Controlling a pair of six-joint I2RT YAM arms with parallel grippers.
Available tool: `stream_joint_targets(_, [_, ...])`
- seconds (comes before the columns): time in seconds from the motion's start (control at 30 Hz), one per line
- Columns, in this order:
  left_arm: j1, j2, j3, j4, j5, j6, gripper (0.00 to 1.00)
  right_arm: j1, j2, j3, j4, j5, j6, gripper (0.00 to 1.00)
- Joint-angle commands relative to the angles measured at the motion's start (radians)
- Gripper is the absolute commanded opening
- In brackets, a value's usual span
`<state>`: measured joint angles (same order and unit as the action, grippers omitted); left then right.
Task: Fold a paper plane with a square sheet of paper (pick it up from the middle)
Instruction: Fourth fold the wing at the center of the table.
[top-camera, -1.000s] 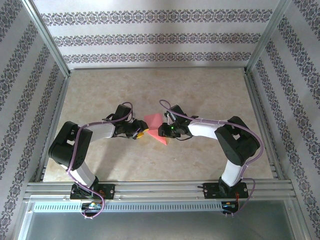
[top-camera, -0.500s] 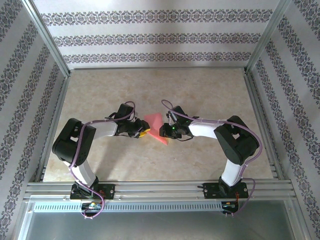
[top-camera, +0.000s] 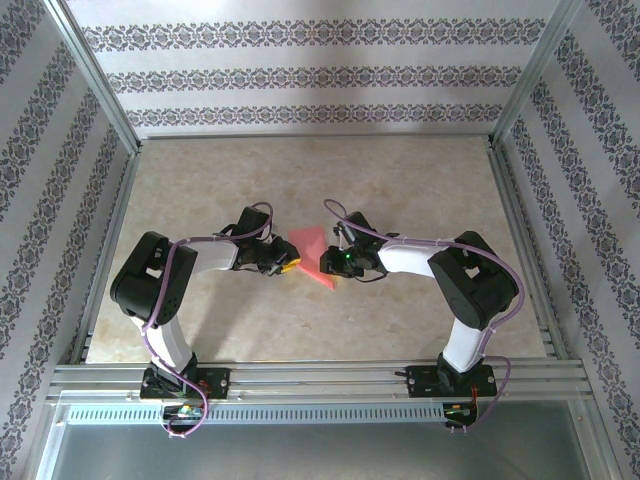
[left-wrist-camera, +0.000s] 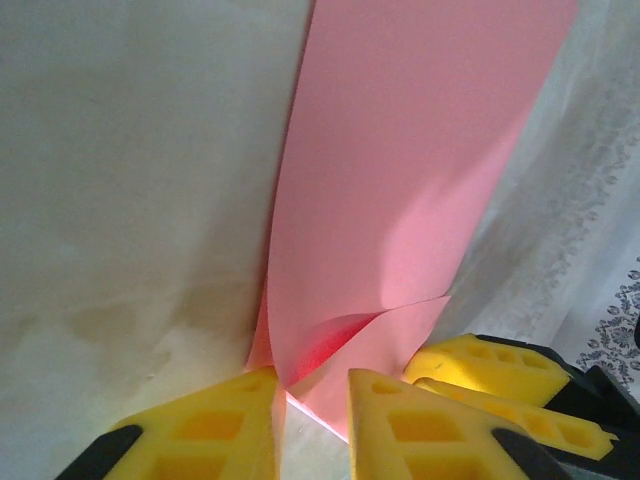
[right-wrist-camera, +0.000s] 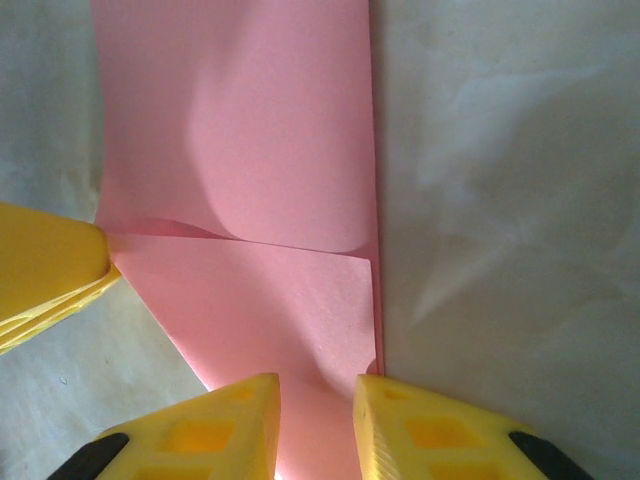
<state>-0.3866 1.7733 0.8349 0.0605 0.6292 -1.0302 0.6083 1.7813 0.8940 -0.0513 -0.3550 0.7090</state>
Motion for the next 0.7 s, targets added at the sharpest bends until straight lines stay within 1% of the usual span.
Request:
stream_joint_targets(0.0, [-0.009, 0.012, 0.021, 0.033, 0.014, 0.001, 0.22, -0.008, 0.032, -0.024, -0.033, 0.008, 0.002, 0.29])
stream_joint_targets(0.4, [-0.01, 0.047, 0.044, 0.021, 0.026, 0.019, 0.2, -0.01, 0.027, -0.021, -0.029, 0.002, -0.018, 0.29])
stream_joint_targets(0.53, [-0.011, 0.049, 0.052, 0.018, 0.03, 0.022, 0.17, -0.01, 0.012, -0.017, -0.023, -0.004, -0.041, 0.3])
stream_joint_targets(0.67, [-0.011, 0.037, 0.06, 0.008, 0.025, 0.021, 0.1, -0.011, -0.034, -0.014, -0.021, 0.008, -0.081, 0.33])
